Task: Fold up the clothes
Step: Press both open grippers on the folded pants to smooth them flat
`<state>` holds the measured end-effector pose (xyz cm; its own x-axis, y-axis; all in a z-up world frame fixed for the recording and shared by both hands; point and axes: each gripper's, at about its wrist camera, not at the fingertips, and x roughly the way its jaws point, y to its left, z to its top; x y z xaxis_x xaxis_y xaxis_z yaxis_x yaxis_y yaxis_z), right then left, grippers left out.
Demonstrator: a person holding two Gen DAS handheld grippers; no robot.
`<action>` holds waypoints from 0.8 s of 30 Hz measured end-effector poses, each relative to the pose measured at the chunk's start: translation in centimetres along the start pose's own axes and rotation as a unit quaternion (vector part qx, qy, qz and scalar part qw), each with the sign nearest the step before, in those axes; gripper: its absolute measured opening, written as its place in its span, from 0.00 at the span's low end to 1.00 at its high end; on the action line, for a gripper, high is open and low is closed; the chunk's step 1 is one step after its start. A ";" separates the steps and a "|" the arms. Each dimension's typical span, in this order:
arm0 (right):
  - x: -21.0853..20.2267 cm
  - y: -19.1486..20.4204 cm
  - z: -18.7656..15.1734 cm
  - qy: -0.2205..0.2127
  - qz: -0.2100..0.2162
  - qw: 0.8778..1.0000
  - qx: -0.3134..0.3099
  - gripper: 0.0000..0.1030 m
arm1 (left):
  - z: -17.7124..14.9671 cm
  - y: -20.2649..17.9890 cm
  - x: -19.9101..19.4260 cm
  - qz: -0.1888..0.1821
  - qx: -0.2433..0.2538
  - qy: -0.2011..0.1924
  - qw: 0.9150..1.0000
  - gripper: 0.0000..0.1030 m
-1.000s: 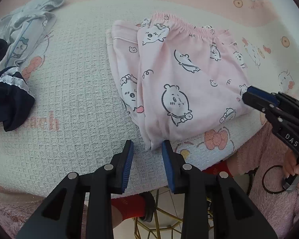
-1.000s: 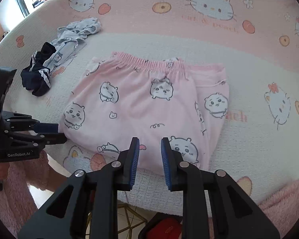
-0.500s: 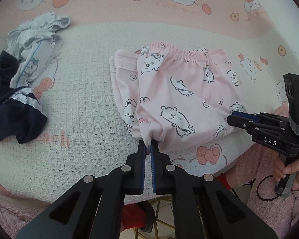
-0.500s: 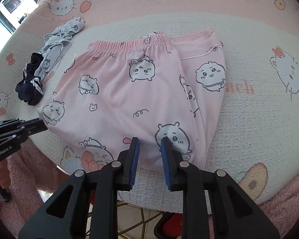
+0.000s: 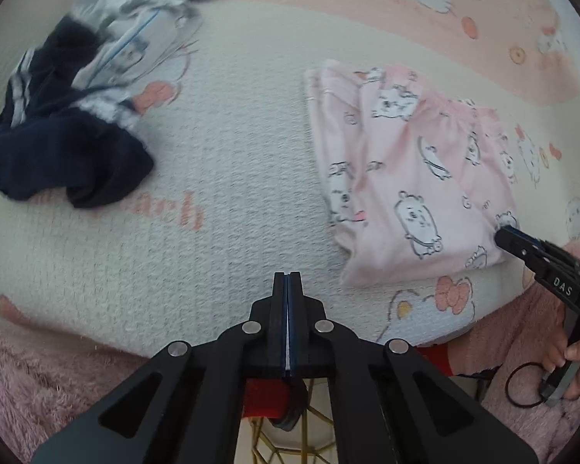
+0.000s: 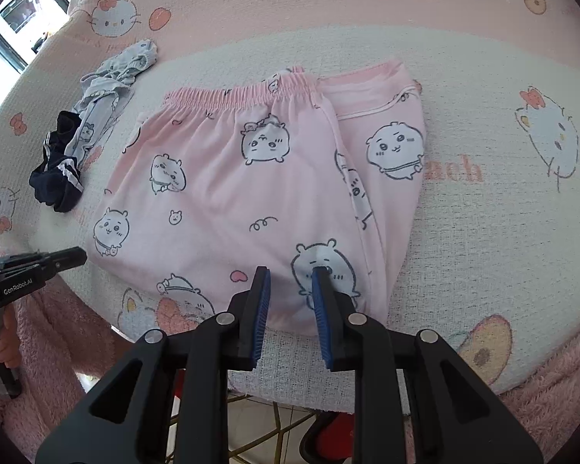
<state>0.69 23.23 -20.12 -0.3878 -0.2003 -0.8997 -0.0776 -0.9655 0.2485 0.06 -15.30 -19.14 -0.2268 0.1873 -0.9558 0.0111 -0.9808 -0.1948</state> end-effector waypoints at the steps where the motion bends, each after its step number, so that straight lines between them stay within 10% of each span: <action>1: -0.5 -0.2 0.1 -0.008 0.001 1.000 0.007 0.22 | 0.3 -0.1 -0.5 0.000 -0.001 -0.014 1.000 0.01; 8: -0.3 -2.0 0.5 0.002 -0.006 0.999 0.039 0.26 | 1.6 -8.6 0.1 -0.053 0.143 -0.043 0.987 0.02; 9: -0.2 -2.2 0.4 0.005 -0.006 0.999 0.041 0.26 | 1.7 -8.8 1.2 -0.017 0.150 -0.033 0.988 0.02; 11: -0.2 -2.8 0.3 0.010 -0.008 0.999 0.049 0.24 | 1.7 -8.0 3.3 0.079 0.149 -0.016 0.986 0.03; 13: -0.9 -4.7 0.3 0.007 -0.019 0.996 0.091 0.26 | 2.2 -6.0 2.5 0.091 0.104 -0.031 0.990 0.20; 16: -2.0 -7.9 0.3 -0.008 -0.045 0.985 0.164 0.29 | 3.5 -4.3 0.4 0.066 0.056 -0.065 0.994 0.20; 22: -0.8 -1.5 1.8 -0.010 -0.006 1.000 0.011 0.29 | 3.3 -10.3 0.5 -0.070 0.159 -0.047 0.984 0.20; 24: 0.6 1.0 0.8 0.008 -0.016 0.999 -0.038 0.29 | 2.4 -12.3 2.2 -0.024 0.205 -0.033 0.978 0.21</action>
<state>-0.39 22.28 -20.10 -0.3714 -0.1705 -0.9127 -0.0190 -0.9814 0.1910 -2.90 -3.00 -18.32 -0.2802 0.2425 -0.9288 -0.3897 -0.9130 -0.1208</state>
